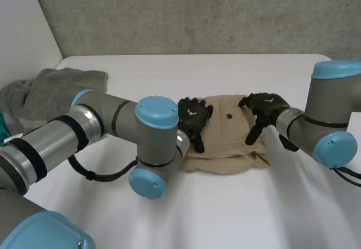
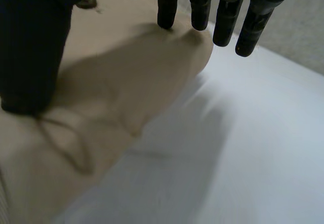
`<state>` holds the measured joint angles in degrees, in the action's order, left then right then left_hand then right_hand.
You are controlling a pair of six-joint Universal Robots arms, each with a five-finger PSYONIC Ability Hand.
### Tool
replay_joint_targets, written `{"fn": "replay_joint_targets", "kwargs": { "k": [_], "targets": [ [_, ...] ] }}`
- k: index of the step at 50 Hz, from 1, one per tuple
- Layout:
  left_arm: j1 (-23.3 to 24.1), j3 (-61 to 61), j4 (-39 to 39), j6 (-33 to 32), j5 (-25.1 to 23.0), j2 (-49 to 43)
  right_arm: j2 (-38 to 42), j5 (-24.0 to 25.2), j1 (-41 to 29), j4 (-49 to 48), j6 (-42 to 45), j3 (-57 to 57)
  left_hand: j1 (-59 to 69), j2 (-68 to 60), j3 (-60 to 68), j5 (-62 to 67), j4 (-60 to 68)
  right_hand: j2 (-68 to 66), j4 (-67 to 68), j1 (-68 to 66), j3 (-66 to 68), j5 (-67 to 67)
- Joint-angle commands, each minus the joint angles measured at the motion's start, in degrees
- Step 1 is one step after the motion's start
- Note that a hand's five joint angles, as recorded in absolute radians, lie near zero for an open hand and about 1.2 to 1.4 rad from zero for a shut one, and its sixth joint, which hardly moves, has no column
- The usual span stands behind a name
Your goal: Fold the laundry.
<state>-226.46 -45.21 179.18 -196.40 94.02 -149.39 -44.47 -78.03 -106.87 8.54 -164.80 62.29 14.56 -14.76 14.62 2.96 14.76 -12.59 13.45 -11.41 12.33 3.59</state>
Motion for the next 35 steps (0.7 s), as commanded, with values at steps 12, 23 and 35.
{"fn": "replay_joint_targets", "kwargs": {
  "k": [12, 23, 35],
  "targets": [
    [-2.0, -4.8, -3.8, -4.2, -4.7, 13.0, -8.7, -1.2, 0.6, -4.9, 8.0, 7.0, -3.0, 3.2, -3.1, -1.4, -3.2, 2.6, -3.5, 1.4, -2.3, -3.6],
    [-5.2, -16.8, -4.0, 1.5, -15.9, 32.4, -22.2, -6.6, 3.0, -11.4, -13.6, 26.0, -3.5, 3.7, -3.6, -1.9, -3.7, 2.6, -3.5, 1.4, -2.3, -3.6],
    [-10.0, -22.9, -6.9, 9.5, -28.8, 38.0, -19.2, 0.8, 3.4, -15.0, -19.2, 33.2, -2.5, 2.7, -2.6, -0.9, -2.7, 2.6, -3.5, 1.4, -2.3, -3.6]
  ]
}}
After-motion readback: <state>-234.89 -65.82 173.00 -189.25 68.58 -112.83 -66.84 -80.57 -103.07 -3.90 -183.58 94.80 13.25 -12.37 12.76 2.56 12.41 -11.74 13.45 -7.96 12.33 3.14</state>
